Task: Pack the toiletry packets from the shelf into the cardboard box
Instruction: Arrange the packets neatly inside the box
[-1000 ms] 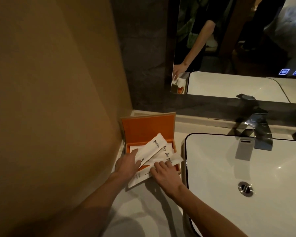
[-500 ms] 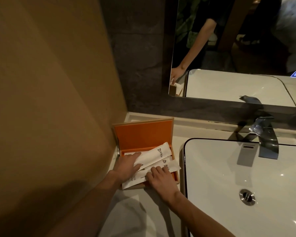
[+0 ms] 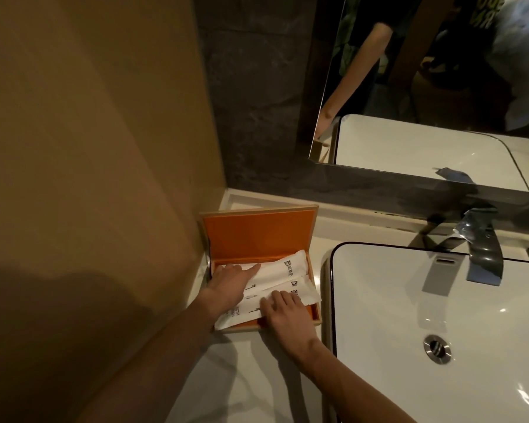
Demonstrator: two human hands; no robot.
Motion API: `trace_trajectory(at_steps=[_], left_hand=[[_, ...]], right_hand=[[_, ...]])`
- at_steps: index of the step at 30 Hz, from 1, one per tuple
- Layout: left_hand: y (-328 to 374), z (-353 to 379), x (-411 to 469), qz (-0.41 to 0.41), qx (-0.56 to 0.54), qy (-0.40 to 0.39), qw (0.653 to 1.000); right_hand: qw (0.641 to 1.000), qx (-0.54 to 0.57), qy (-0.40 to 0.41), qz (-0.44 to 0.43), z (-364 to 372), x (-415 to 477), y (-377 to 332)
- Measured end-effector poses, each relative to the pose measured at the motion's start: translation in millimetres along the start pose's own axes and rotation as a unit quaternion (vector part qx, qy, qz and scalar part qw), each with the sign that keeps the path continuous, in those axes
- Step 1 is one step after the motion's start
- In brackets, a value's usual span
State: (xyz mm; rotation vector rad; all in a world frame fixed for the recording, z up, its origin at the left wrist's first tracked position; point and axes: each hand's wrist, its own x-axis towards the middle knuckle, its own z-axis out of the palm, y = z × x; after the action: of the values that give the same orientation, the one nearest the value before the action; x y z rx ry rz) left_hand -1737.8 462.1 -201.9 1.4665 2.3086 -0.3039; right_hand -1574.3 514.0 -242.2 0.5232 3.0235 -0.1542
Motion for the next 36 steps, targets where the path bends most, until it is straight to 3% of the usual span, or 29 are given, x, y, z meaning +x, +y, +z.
trace_trajectory(at_steps=[5, 13, 19, 23, 31, 36], left_hand=[[-6.9, 7.4, -2.1, 0.015, -0.073, -0.014, 0.997], [-14.2, 14.2, -0.7, 0.026, -0.169, -0.008, 0.985], [-8.5, 12.3, -1.8, 0.001, -0.181, -0.018, 0.983], [-5.8, 14.7, -4.3, -0.014, -0.17, -0.024, 0.985], [-5.9, 16.4, -14.5, -0.02, -0.138, 0.018, 0.99], [-8.8, 16.9, -16.9, -0.021, -0.145, 0.031, 0.989]], right_hand=[[0.998, 0.032, -0.034, 0.045, -4.4, -6.1, -6.5], [0.994, 0.027, -0.099, 0.049, 1.4, -11.2, -9.7], [0.995, 0.022, -0.085, 0.054, 10.1, -12.9, -16.2], [0.989, 0.044, -0.118, 0.076, 7.8, -9.3, -17.8], [0.984, 0.074, -0.158, 0.024, -2.9, -11.2, -14.3], [0.995, 0.098, -0.017, 0.006, -13.0, -0.4, -2.5]])
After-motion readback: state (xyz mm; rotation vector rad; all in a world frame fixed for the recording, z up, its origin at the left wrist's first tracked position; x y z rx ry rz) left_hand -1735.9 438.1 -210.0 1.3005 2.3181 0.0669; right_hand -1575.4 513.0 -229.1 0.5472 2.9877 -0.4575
